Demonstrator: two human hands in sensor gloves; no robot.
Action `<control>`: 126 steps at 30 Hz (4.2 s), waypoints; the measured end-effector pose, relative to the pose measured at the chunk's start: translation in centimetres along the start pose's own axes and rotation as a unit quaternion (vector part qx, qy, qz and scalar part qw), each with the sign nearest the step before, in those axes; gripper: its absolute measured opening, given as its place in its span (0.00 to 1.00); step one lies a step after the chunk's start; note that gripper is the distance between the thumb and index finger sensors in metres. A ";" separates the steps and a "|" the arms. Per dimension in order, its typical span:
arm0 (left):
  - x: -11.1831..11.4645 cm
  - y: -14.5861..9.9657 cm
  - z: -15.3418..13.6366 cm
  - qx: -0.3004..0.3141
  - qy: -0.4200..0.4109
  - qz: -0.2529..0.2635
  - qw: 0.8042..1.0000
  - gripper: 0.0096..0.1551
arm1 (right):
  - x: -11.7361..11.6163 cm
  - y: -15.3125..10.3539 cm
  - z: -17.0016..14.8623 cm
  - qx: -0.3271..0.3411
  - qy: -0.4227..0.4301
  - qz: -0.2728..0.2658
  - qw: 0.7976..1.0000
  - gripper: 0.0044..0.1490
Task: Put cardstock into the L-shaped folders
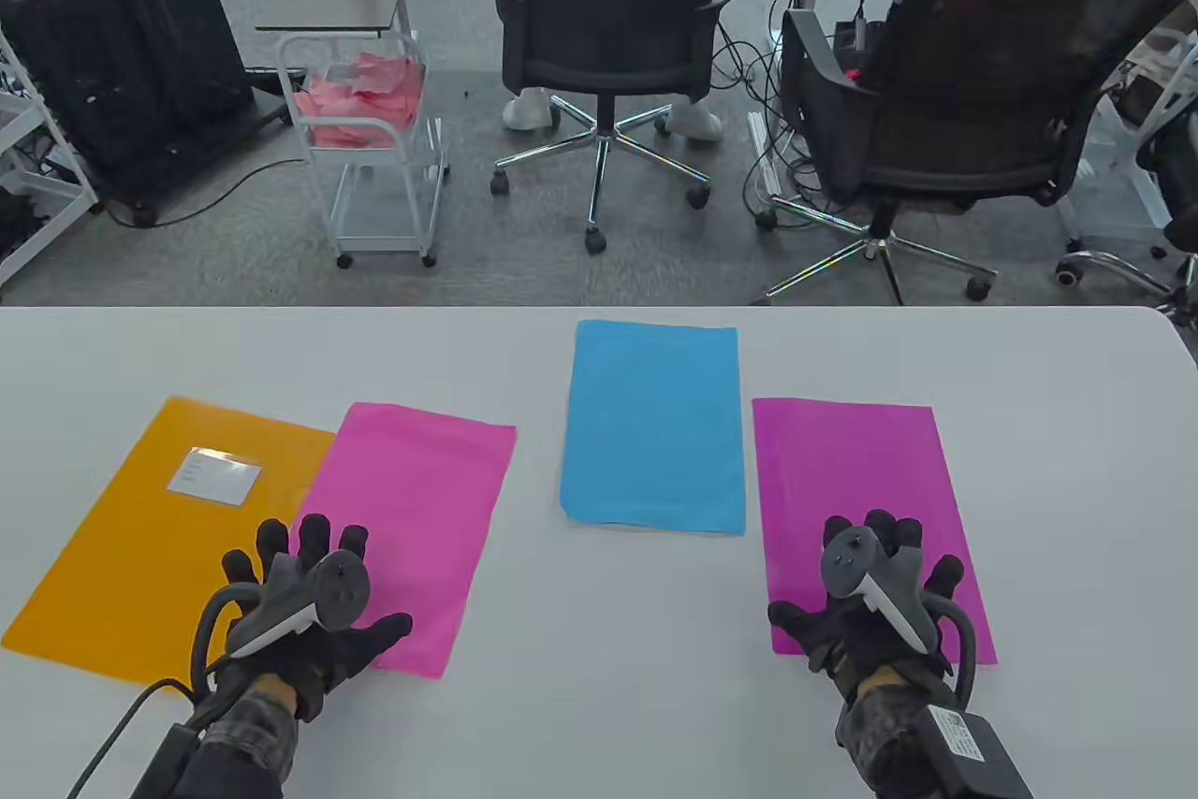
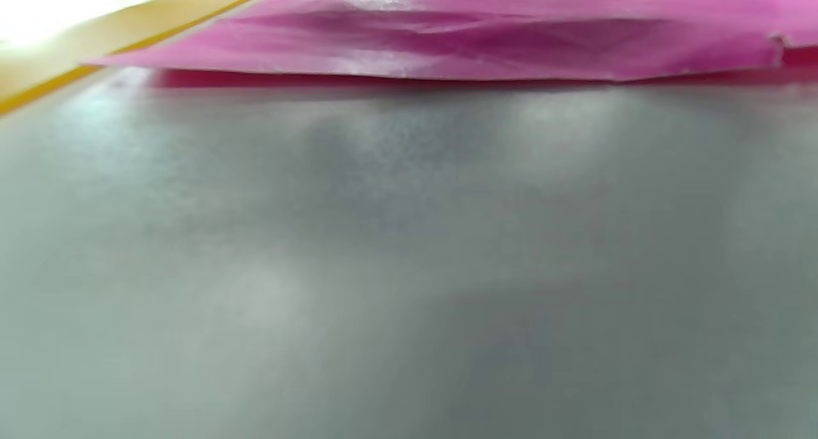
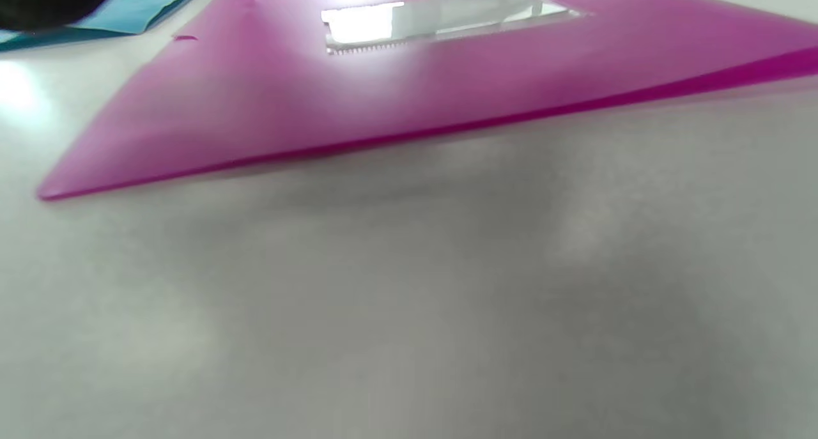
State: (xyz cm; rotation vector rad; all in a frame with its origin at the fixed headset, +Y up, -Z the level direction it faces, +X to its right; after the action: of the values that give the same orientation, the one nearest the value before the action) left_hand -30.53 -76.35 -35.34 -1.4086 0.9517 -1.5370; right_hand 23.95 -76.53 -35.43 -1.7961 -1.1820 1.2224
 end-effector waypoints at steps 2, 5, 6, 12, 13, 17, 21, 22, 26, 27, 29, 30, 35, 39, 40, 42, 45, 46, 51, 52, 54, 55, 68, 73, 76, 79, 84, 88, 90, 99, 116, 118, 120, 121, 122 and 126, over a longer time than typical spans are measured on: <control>0.1 0.1 0.0 0.002 -0.008 -0.005 1.000 0.65 | 0.3 0.1 -0.7 -0.006 0.033 0.000 0.999 0.68; 0.1 0.0 0.0 0.001 -0.013 -0.006 1.000 0.64 | 0.6 0.5 -2.5 -0.039 0.095 -0.007 0.995 0.68; 0.0 0.0 0.0 0.001 -0.013 -0.006 1.000 0.64 | 0.7 0.6 -3.2 -0.061 0.104 -0.012 0.993 0.68; -0.4 -0.1 -0.1 0.000 -0.031 0.000 1.000 0.64 | 0.0 1.4 -9.1 -0.206 0.191 0.002 0.960 0.70; -0.4 -0.1 -0.2 -0.001 -0.031 -0.001 1.000 0.64 | -0.5 1.7 -10.0 -0.234 0.180 0.023 0.955 0.72; -0.4 -0.1 -0.3 -0.006 -0.037 -0.005 0.999 0.64 | -0.7 2.0 -10.6 -0.270 0.157 0.050 0.949 0.77; -0.4 -0.2 -0.5 -0.010 -0.036 -0.007 0.999 0.64 | -0.5 2.1 -10.8 -0.293 0.134 0.053 0.945 0.76; -0.4 -0.2 -0.5 -0.011 -0.037 -0.007 0.999 0.64 | -0.4 2.1 -10.9 -0.297 0.127 0.059 0.945 0.75; -0.5 -0.1 -0.5 -0.007 -0.039 0.002 0.999 0.64 | -0.6 1.7 -12.2 -0.323 0.166 0.051 0.930 0.71; -0.5 -0.1 -0.4 -0.005 -0.038 0.004 0.999 0.64 | -0.4 1.6 -12.5 -0.326 0.178 0.041 0.928 0.64; -0.7 -0.2 0.0 0.005 -0.037 0.015 0.999 0.64 | 0.2 1.4 -12.7 -0.300 0.256 0.011 0.919 0.41; -0.8 -0.3 0.1 0.008 -0.037 0.019 0.999 0.64 | 0.5 1.3 -12.6 -0.285 0.288 -0.002 0.914 0.37; -1.8 -0.8 2.3 0.052 -0.071 0.058 0.994 0.64 | 4.9 -1.2 -11.2 -0.165 0.519 -0.113 0.831 0.31; -2.4 -1.6 5.7 0.112 -0.145 0.072 0.980 0.63 | 8.3 -4.0 -8.8 -0.075 0.529 -0.193 0.823 0.32; -2.5 -1.8 6.8 0.133 -0.168 0.070 0.974 0.63 | 8.8 -4.7 -8.0 -0.049 0.542 -0.207 0.813 0.32; -2.7 -2.2 8.7 0.167 -0.215 0.060 0.960 0.63 | 9.1 -5.6 -6.2 -0.001 0.575 -0.191 0.796 0.33; -2.5 -2.5 11.5 0.230 -0.321 0.007 0.919 0.61 | 8.4 -6.4 -2.2 0.089 0.617 -0.122 0.772 0.33; -2.1 -2.6 12.4 0.253 -0.370 -0.034 0.893 0.60 | 7.8 -6.5 -0.3 0.125 0.624 -0.089 0.766 0.33; -0.3 -3.0 13.9 0.284 -0.574 -0.157 0.752 0.60 | 3.7 -7.8 7.1 0.260 0.647 0.035 0.716 0.32; -0.1 -2.9 13.8 0.277 -0.605 -0.160 0.729 0.61 | 2.6 -8.4 8.9 0.262 0.672 0.061 0.690 0.32; -0.2 -2.7 13.4 0.274 -0.643 -0.147 0.699 0.62 | 0.8 -9.3 11.1 0.264 0.662 0.117 0.691 0.31; -0.3 -2.7 13.1 0.276 -0.670 -0.138 0.675 0.61 | 0.0 -9.7 12.3 0.280 0.627 0.147 0.712 0.31; -1.2 -1.1 6.1 0.198 -0.734 -0.021 0.649 0.28 | 0.0 -4.4 8.0 0.272 0.644 0.104 0.707 0.46; -0.9 0.0 3.6 0.223 -0.666 -0.107 0.704 0.27 | -0.1 -0.7 3.2 0.233 0.677 0.125 0.687 0.42; -0.2 0.0 3.9 0.226 -0.641 -0.147 0.718 0.27 | -1.4 -0.2 3.9 0.301 0.563 0.266 0.722 0.51; 0.4 -0.2 5.5 0.248 -0.607 -0.195 0.730 0.27 | -2.9 -0.7 5.9 0.317 0.540 0.321 0.711 0.50; -0.9 -0.8 4.7 0.147 -0.521 0.003 0.841 0.41 | -2.6 -0.9 6.8 0.310 0.511 0.307 0.740 0.28; -3.1 -1.9 4.6 0.104 -0.393 0.165 0.898 0.53 | -2.6 -1.2 7.1 0.316 0.502 0.322 0.738 0.28; -3.8 -2.2 5.1 0.112 -0.315 0.196 0.922 0.60 | -2.8 -1.3 7.4 0.328 0.485 0.333 0.739 0.28; -3.7 -3.0 7.9 0.176 -0.124 0.162 0.963 0.56 | -3.1 -1.3 7.5 0.309 0.488 0.334 0.745 0.28; -4.6 -4.6 9.4 0.190 -0.189 0.290 0.919 0.21 | -0.7 -2.6 5.6 0.081 0.128 0.153 0.977 0.49; -4.7 -4.6 9.6 0.190 -0.175 0.293 0.921 0.21 | 0.4 -3.5 6.3 0.060 0.060 0.088 0.993 0.58; -4.8 -4.5 10.2 0.195 -0.164 0.293 0.922 0.20 | 1.8 -5.0 8.1 0.109 0.036 0.002 0.993 0.64; -5.0 -4.6 10.8 0.203 -0.148 0.295 0.922 0.20 | 2.4 -5.8 9.4 0.162 0.037 -0.044 0.985 0.64; -5.1 -4.7 11.3 0.211 -0.138 0.300 0.920 0.21 | 2.8 -6.7 11.1 0.237 0.045 -0.068 0.968 0.63; -5.3 -5.7 13.6 0.256 -0.112 0.325 0.904 0.21 | 1.2 -8.5 14.9 0.425 0.095 -0.017 0.900 0.58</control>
State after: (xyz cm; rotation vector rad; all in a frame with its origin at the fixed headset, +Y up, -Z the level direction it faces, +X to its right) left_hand -17.31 -69.32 -30.88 -0.7551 0.6999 -0.9856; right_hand 7.53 -71.83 -33.65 -1.1747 -0.4291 1.2365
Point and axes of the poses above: the tracker on the back of each hand, its own z axis roughly to the thumb side, its own y axis roughly from the wrist to the fingertips, x = y × z, the point moved 2 cm from there along y, roughly from the wrist to the fingertips, and after that the axes turned 3 degrees about -y, right-handed, at the moved point
